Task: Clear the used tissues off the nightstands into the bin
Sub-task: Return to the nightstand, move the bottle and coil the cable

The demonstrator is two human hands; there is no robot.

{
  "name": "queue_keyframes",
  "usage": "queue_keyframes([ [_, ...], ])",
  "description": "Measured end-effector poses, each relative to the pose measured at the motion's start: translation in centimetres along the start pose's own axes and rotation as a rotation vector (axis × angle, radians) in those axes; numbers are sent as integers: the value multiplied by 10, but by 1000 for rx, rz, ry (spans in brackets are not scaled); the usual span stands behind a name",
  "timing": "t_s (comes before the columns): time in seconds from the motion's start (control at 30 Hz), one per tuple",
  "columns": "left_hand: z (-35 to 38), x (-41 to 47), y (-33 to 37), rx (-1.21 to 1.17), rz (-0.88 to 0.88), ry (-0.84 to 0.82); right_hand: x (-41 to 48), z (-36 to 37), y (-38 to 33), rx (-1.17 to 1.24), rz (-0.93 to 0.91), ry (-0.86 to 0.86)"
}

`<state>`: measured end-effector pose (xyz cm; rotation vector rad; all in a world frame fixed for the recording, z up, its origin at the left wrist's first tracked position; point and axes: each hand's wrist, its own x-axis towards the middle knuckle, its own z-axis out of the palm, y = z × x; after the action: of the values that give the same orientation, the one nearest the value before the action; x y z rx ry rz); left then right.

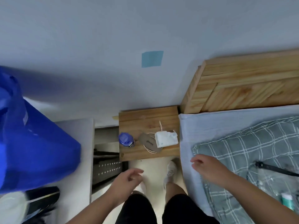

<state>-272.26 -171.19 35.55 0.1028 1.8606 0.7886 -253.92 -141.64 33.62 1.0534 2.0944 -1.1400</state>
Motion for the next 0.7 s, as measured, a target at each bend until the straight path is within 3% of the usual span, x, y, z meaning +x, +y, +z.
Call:
queue_keyframes([
  [0.4, 57, 226, 6, 110, -168, 202, 200, 42, -32, -249, -257, 37],
  [0.7, 104, 312, -3, -142, -469, 508, 275, 89, -1, -641, -316, 19],
])
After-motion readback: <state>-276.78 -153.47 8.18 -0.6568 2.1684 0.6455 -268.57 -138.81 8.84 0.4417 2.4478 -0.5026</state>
